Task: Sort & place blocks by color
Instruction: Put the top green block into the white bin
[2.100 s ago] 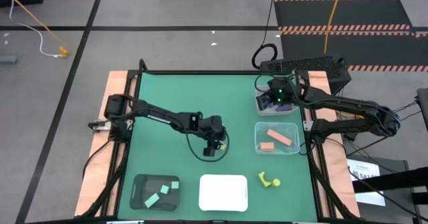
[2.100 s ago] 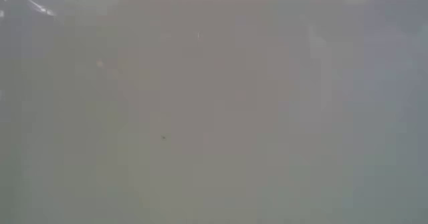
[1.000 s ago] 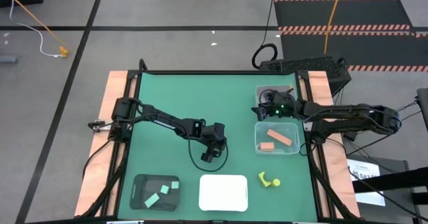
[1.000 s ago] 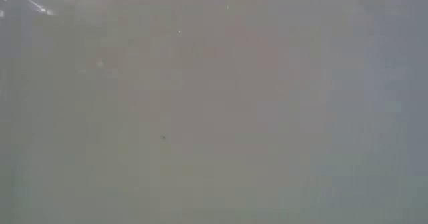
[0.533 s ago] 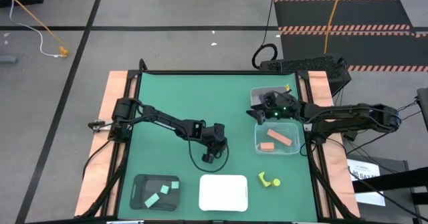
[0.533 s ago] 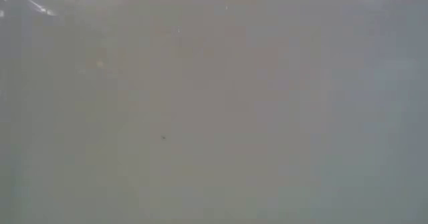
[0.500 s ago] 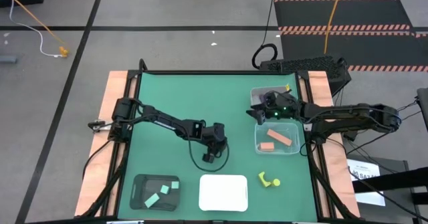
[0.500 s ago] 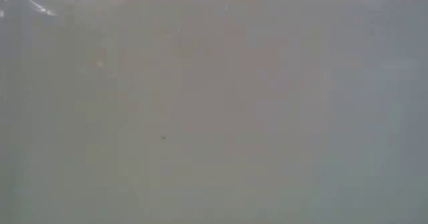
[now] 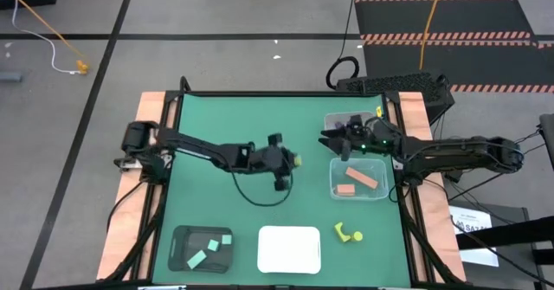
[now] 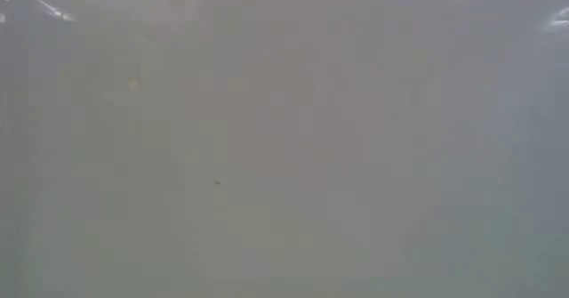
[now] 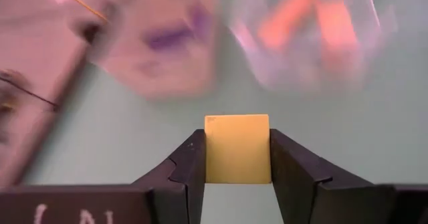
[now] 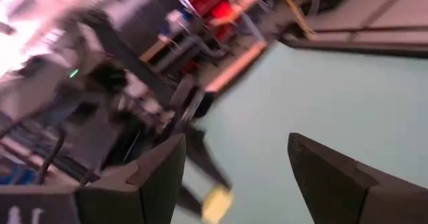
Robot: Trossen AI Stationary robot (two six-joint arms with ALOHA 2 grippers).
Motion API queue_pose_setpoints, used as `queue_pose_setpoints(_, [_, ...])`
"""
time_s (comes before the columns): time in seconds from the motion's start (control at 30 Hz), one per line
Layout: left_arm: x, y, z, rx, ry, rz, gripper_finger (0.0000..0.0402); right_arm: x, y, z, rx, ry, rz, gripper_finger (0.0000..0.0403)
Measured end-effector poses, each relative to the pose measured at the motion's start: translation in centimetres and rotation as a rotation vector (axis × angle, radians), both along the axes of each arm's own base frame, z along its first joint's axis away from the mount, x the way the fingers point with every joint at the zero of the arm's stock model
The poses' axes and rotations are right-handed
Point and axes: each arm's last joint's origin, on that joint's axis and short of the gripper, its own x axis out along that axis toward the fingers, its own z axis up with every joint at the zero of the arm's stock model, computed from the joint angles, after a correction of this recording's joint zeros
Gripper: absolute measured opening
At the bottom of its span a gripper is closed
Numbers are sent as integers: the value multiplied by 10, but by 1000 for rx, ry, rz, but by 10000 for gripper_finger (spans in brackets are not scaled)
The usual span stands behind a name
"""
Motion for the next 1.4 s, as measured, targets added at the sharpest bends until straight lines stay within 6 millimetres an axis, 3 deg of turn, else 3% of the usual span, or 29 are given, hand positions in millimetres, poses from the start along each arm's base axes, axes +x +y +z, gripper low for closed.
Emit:
queue_pose_setpoints(0.23, [-13, 6, 70, 96, -347, 172, 129, 0, 14, 16, 25, -147, 73, 254])
queue_pose_setpoints(0.37, [-18, 3, 94, 128, -470, 167, 129, 0, 22, 25, 51, -245, 118, 254])
queue_pose_setpoints(0.67, [-20, -15, 96, 139, -477, 107, 129, 0, 35, 44, 73, -453, 193, 254])
queue_pose_setpoints(1.0, [-22, -34, 96, 204, -454, 27, 129, 37, 39, 50, 9, -289, 204, 254])
queue_pose_setpoints(1.4, [-23, -35, 89, 237, -374, 46, 129, 66, 39, 53, 3, -206, 209, 265])
